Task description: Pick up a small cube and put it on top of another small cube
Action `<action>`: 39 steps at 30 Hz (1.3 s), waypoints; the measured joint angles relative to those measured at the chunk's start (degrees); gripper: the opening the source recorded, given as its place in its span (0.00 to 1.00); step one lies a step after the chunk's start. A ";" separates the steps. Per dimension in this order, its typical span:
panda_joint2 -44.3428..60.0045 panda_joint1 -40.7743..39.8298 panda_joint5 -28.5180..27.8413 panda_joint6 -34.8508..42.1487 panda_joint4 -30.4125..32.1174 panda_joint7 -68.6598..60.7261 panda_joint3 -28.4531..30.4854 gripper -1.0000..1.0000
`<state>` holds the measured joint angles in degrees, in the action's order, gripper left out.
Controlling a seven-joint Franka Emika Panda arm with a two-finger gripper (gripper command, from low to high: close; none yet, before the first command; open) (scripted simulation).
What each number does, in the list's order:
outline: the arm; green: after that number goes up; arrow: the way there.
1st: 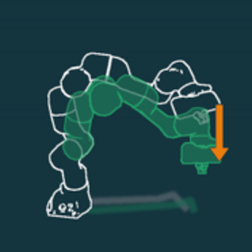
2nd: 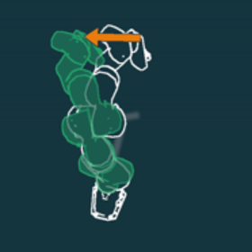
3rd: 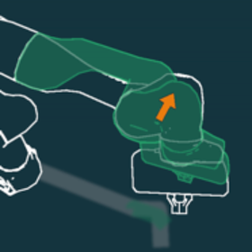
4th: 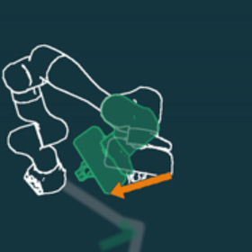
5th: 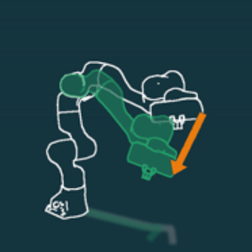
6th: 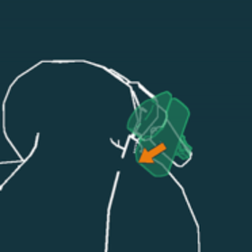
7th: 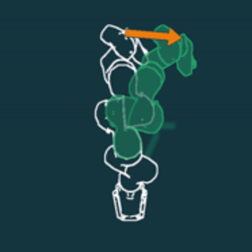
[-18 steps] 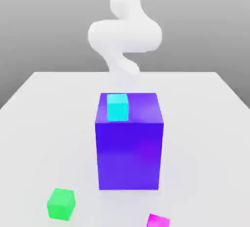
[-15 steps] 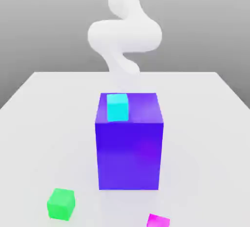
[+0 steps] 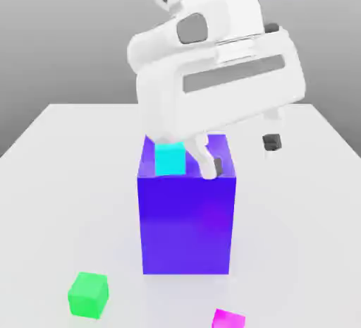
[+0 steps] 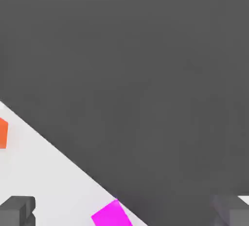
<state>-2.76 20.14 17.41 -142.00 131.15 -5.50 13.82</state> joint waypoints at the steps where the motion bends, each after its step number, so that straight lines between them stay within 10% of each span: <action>1: 1.99 0.33 0.42 -0.57 -0.01 -2.19 -0.14 0.50; 17: 31.36 -0.68 -4.62 -15.86 -1.12 -22.46 -3.75 0.50; 18: 32.59 -1.07 -4.21 -16.78 -1.39 -22.80 -4.23 0.00; 39: 18.40 -6.40 -11.64 -8.88 4.30 -42.19 0.53 0.00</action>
<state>15.64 13.75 5.77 -150.88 135.45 -47.69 14.35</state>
